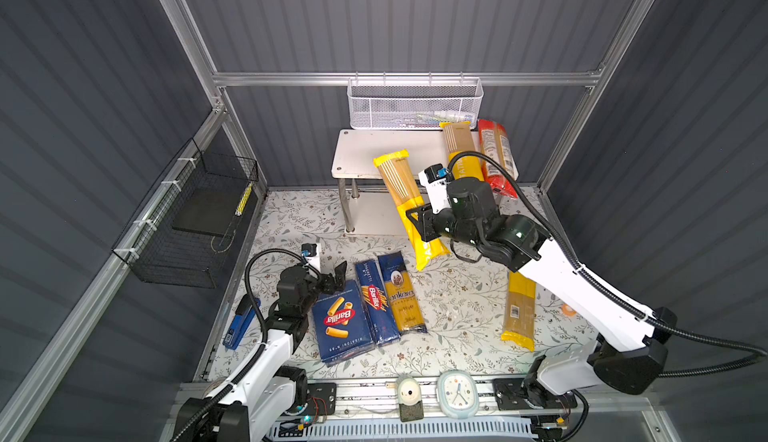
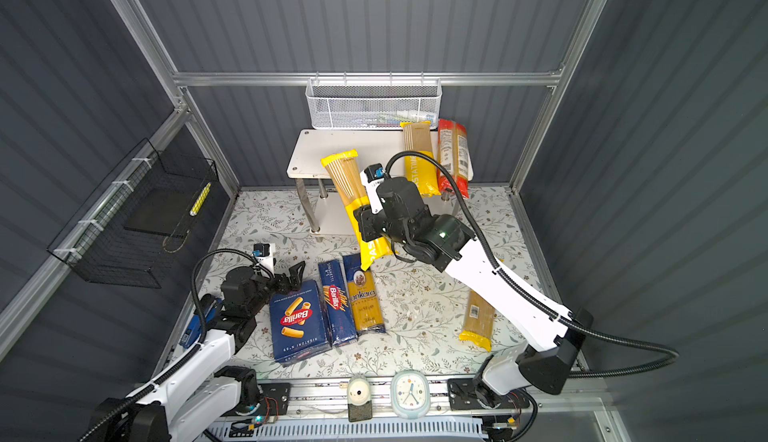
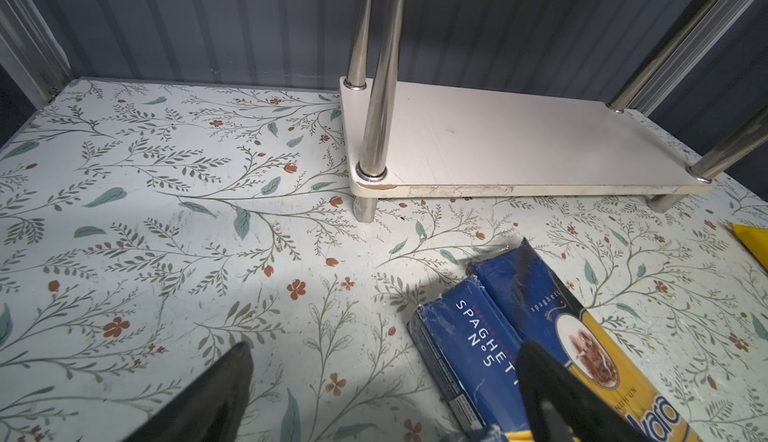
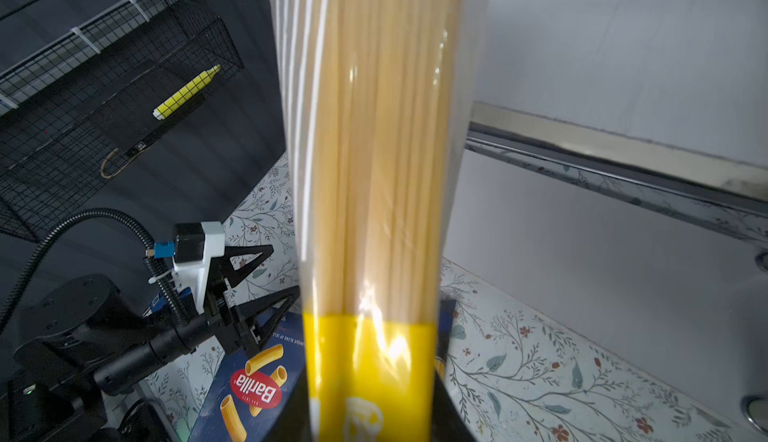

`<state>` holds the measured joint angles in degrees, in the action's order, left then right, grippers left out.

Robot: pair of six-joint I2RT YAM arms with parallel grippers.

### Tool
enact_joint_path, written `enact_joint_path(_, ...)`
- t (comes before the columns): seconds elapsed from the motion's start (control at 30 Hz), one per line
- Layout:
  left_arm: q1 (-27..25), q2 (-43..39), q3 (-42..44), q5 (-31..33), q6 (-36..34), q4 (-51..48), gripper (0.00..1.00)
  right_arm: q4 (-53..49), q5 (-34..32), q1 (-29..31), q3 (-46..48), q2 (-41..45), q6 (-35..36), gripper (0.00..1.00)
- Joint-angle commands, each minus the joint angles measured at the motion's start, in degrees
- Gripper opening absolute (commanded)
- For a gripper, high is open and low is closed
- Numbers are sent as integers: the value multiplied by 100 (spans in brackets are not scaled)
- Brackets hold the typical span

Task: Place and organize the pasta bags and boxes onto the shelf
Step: 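Carry the upright bag toward the upper shelf with the right gripper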

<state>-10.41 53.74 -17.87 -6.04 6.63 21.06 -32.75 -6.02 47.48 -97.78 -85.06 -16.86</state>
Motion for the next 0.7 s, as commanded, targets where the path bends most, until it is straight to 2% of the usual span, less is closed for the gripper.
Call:
enact_joint_path(0.0,4,-86,62,24,-48,110,100,397,-241,-204,-672,-72,177,0)
enact_joint_path(0.13,4,-104,68,42,-48,124,99,363,-398,-409,-1229,-435,321,0)
enact_joint_path(0.67,4,-65,51,41,-54,115,100,-331,108,-1287,-3532,-1875,400,0)
